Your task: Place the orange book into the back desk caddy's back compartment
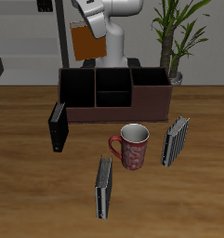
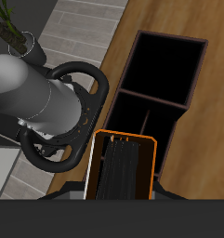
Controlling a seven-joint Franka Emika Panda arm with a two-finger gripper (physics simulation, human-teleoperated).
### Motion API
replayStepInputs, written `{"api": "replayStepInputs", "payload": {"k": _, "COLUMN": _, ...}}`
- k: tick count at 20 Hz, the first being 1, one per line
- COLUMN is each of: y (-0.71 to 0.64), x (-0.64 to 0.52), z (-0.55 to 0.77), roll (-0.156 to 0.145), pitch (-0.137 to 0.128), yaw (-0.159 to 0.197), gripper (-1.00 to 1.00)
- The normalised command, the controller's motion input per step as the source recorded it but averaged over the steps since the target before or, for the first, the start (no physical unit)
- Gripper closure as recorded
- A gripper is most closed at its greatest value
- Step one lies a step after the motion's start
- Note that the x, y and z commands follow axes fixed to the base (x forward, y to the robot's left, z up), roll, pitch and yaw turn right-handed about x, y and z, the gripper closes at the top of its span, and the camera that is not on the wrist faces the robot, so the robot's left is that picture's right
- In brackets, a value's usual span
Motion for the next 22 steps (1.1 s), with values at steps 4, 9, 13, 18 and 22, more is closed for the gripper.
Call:
{"api": "replayStepInputs", "payload": {"k": 4, "y": -0.13, "x": 0.09, "z": 0.01, "roll": 0.003, "pitch": -0.048, "yaw": 0.073, "gripper": 1.0}}
{"api": "replayStepInputs", "payload": {"k": 9, "y": -0.06, "x": 0.07, "z": 0.04, "roll": -0.017, "pitch": -0.006, "yaw": -0.111, "gripper": 1.0}}
{"api": "replayStepInputs", "payload": {"k": 13, "y": 0.06, "x": -0.01, "z": -0.12, "roll": 0.017, "pitch": 0.012, "yaw": -0.062, "gripper": 1.0}}
{"api": "replayStepInputs", "payload": {"k": 18, "y": 0.15, "x": -0.01, "z": -0.15, "roll": 0.037, "pitch": 0.028, "yaw": -0.03, "gripper": 1.0}}
{"api": "replayStepInputs", "payload": {"k": 22, "y": 0.07, "x": 0.06, "z": -0.08, "roll": 0.009, "pitch": -0.002, "yaw": -0.007, "gripper": 1.0}}
